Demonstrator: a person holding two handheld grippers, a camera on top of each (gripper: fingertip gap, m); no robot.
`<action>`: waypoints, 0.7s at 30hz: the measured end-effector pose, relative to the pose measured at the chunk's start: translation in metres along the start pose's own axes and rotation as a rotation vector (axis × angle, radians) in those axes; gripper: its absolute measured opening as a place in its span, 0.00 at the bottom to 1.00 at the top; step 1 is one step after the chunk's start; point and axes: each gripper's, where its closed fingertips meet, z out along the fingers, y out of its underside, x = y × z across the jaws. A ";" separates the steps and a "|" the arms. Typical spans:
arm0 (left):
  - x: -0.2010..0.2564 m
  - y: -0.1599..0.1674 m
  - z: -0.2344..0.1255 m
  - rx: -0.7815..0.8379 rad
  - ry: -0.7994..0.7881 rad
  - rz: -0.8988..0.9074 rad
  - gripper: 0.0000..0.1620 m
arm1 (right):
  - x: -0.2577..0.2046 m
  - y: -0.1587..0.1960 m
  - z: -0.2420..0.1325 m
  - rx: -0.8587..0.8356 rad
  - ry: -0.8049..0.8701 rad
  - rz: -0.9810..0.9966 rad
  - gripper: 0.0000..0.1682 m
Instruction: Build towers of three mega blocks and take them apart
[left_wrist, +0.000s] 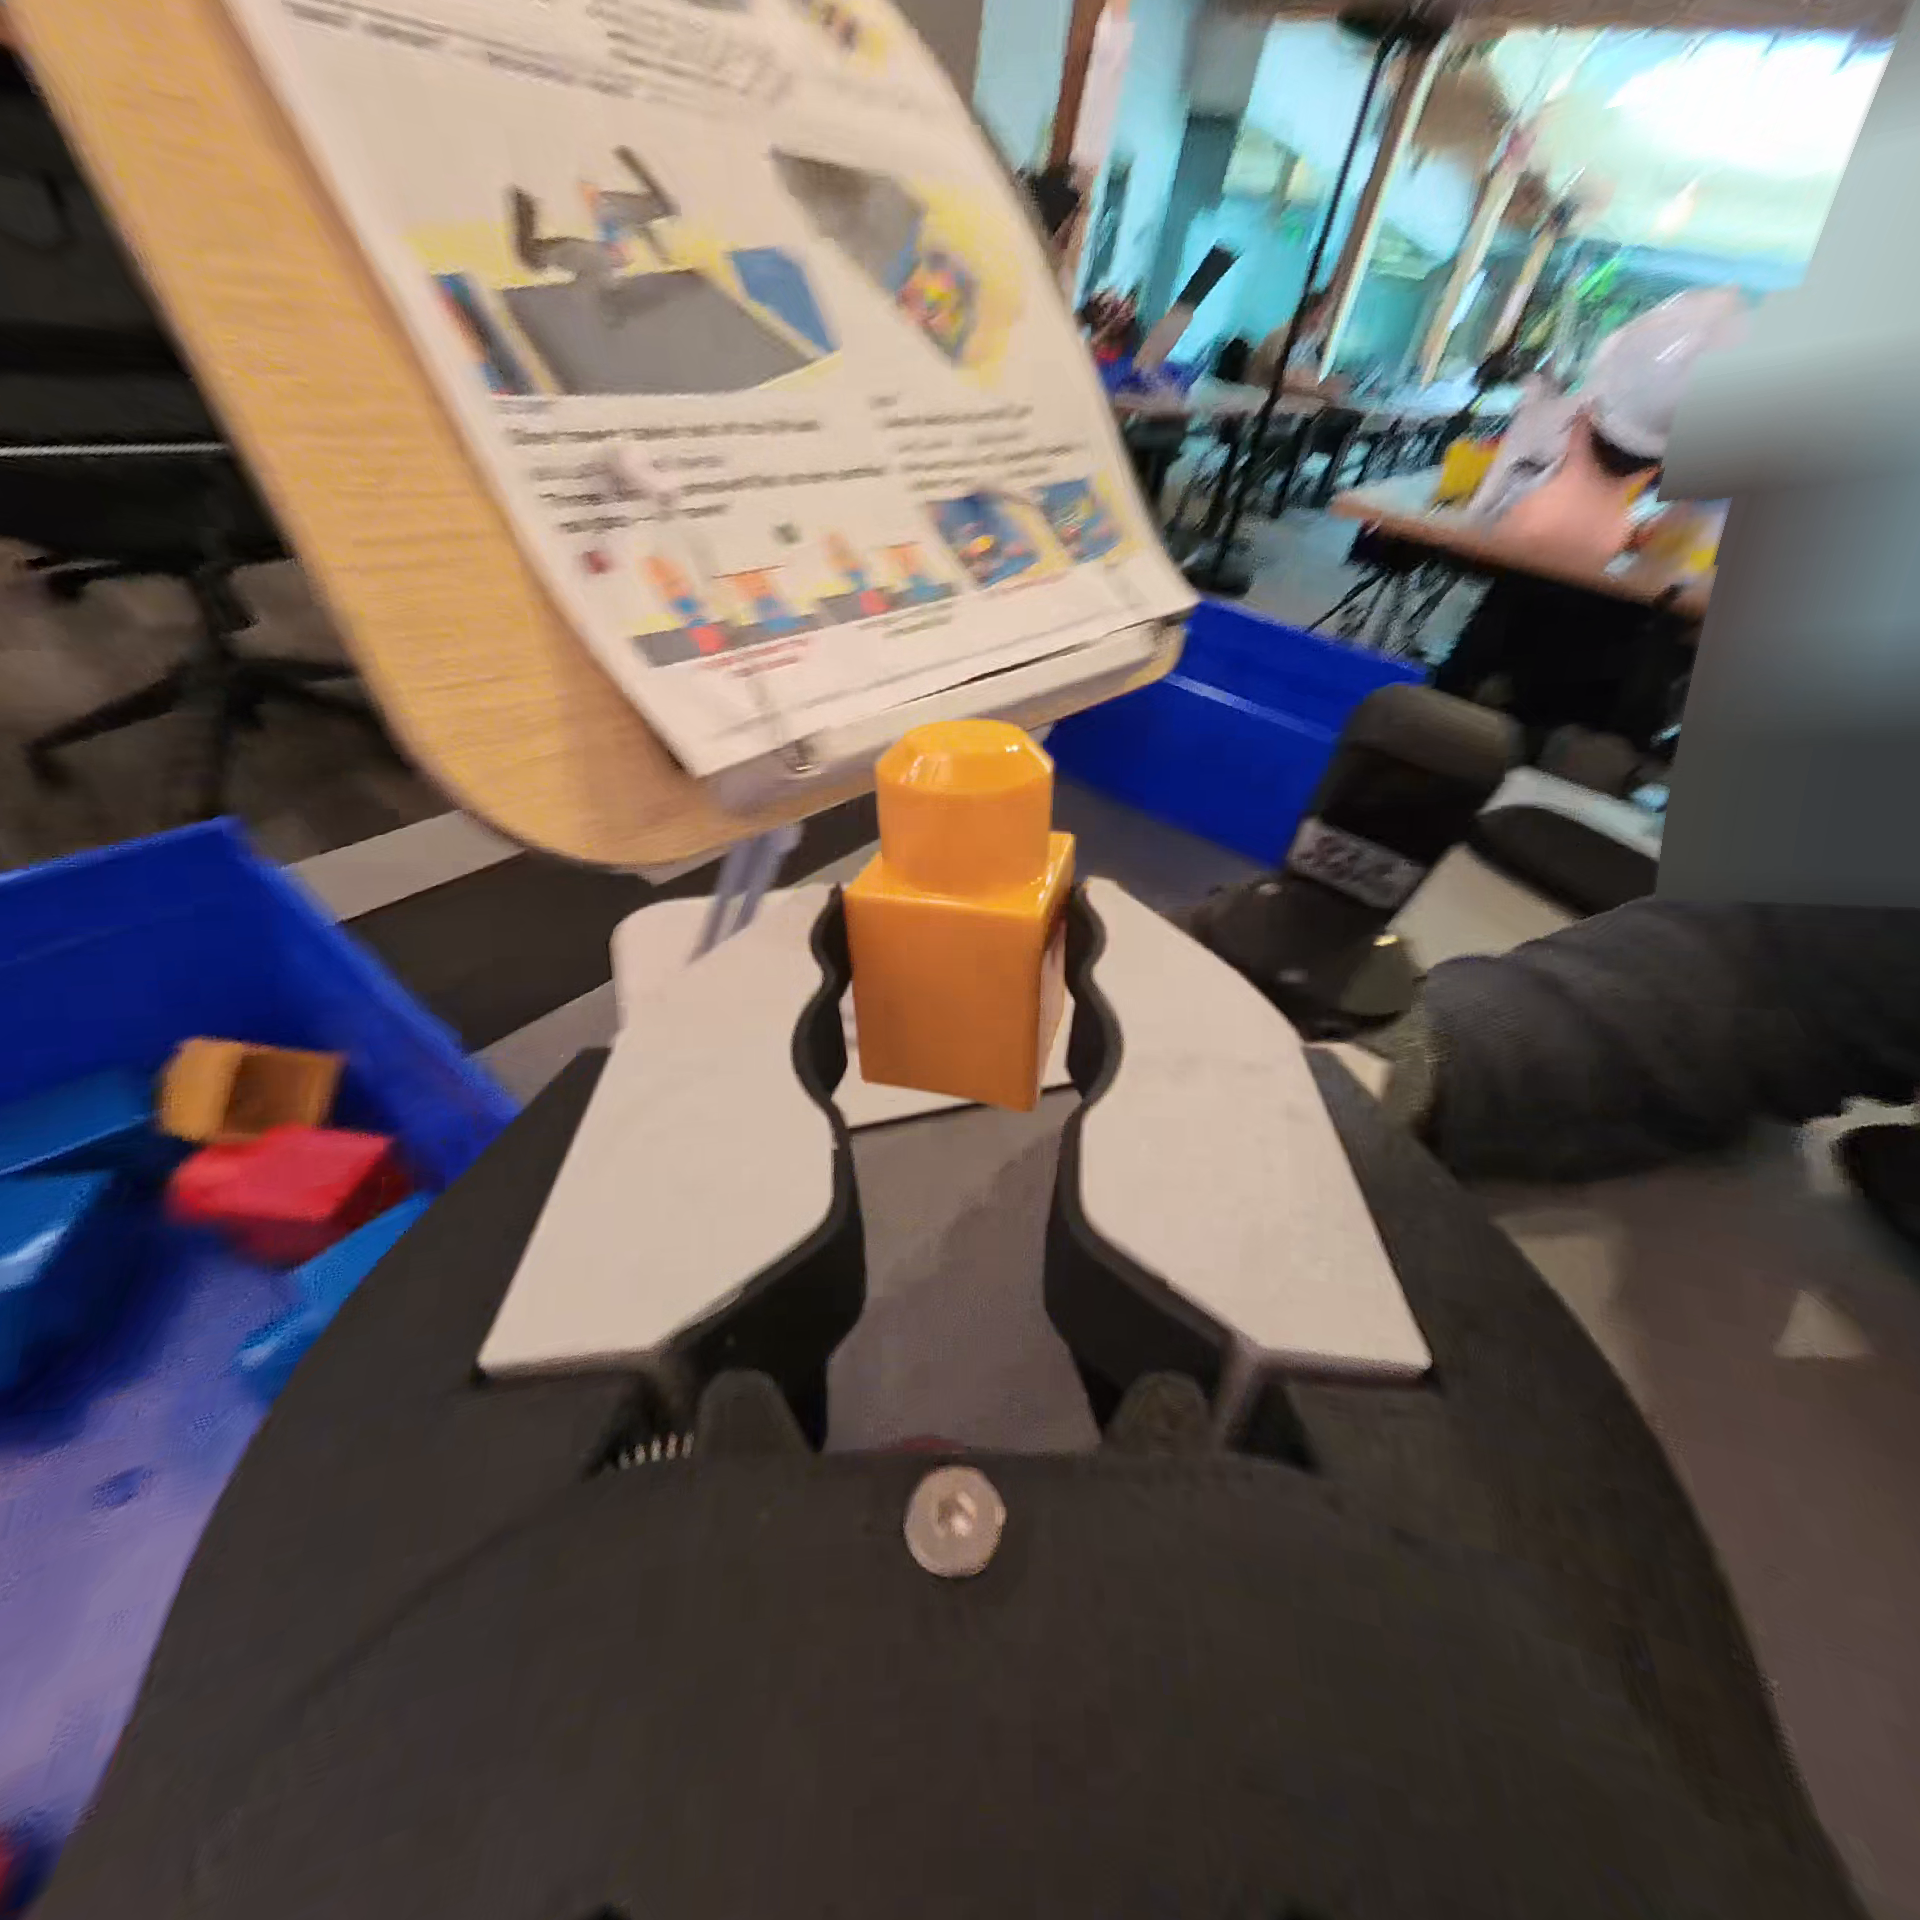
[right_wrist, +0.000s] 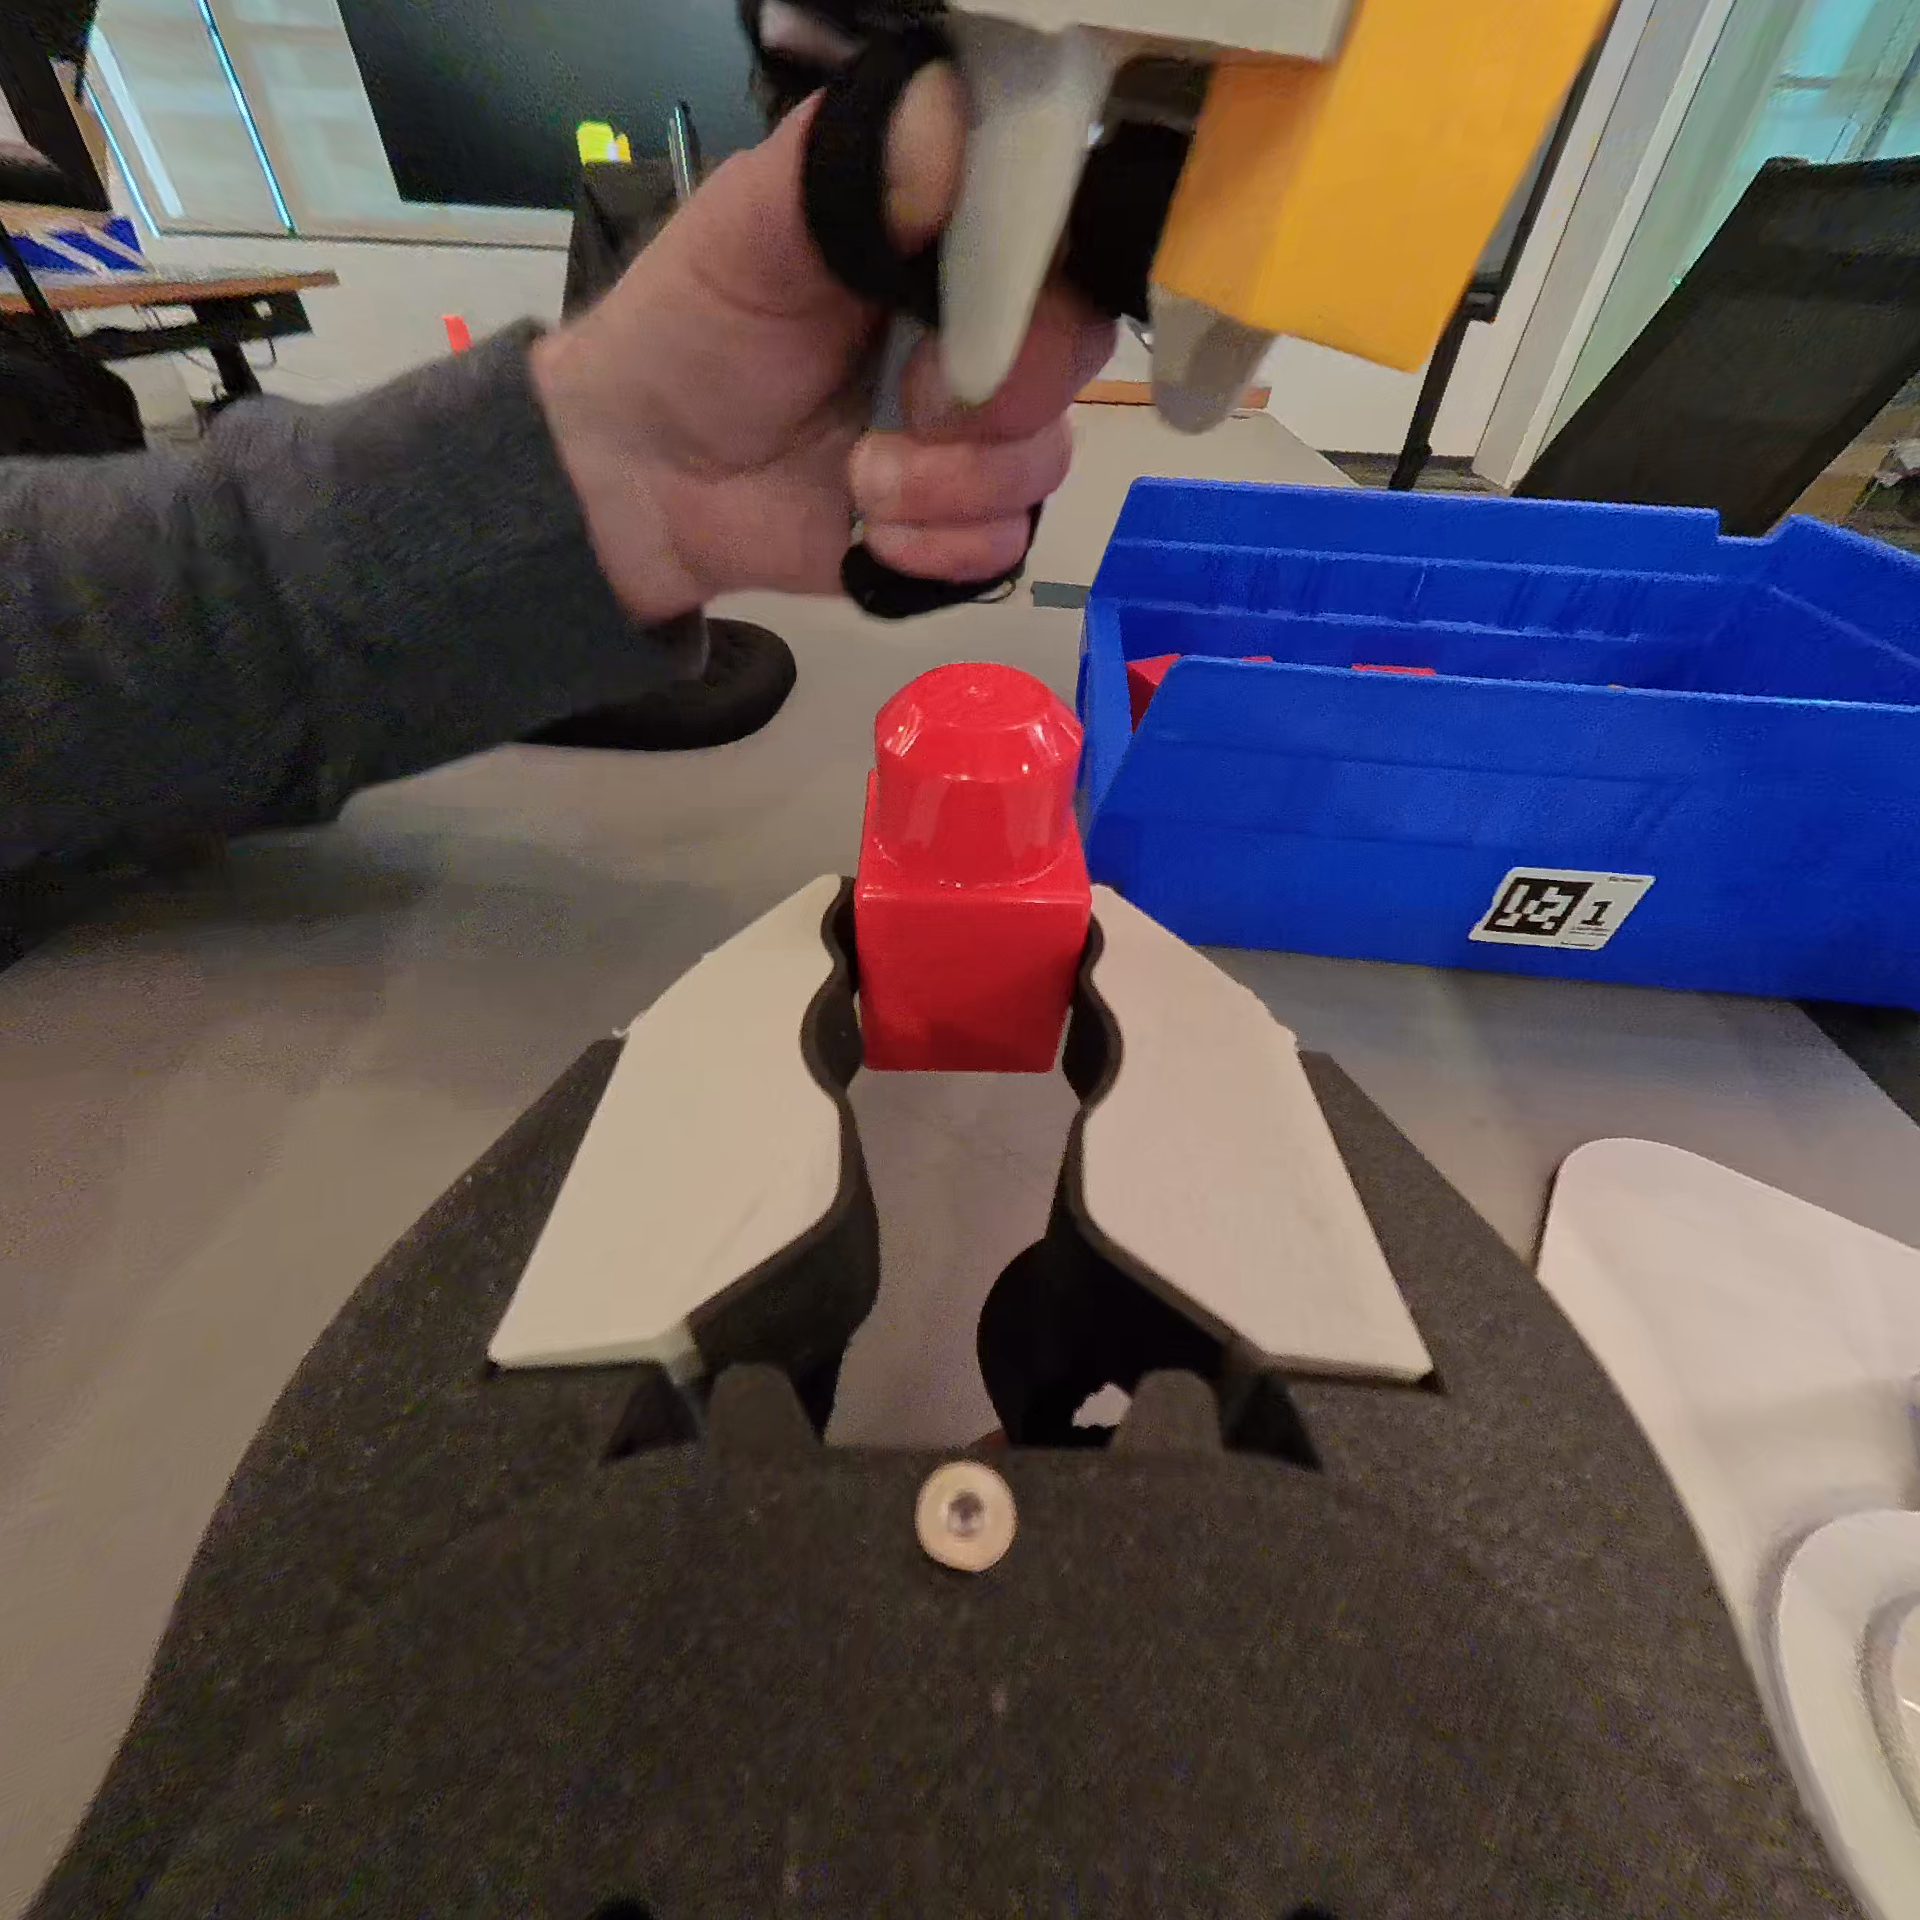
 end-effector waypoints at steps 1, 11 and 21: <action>0.009 0.003 0.005 0.027 0.026 -0.020 0.24 | 0.001 -0.001 -0.001 0.006 -0.004 0.014 0.21; 0.053 0.022 0.026 0.112 0.196 -0.073 0.24 | 0.006 0.000 -0.001 0.006 -0.016 0.087 0.21; 0.058 0.042 0.037 0.052 0.199 -0.013 0.24 | 0.005 0.003 0.000 -0.015 -0.030 0.101 0.21</action>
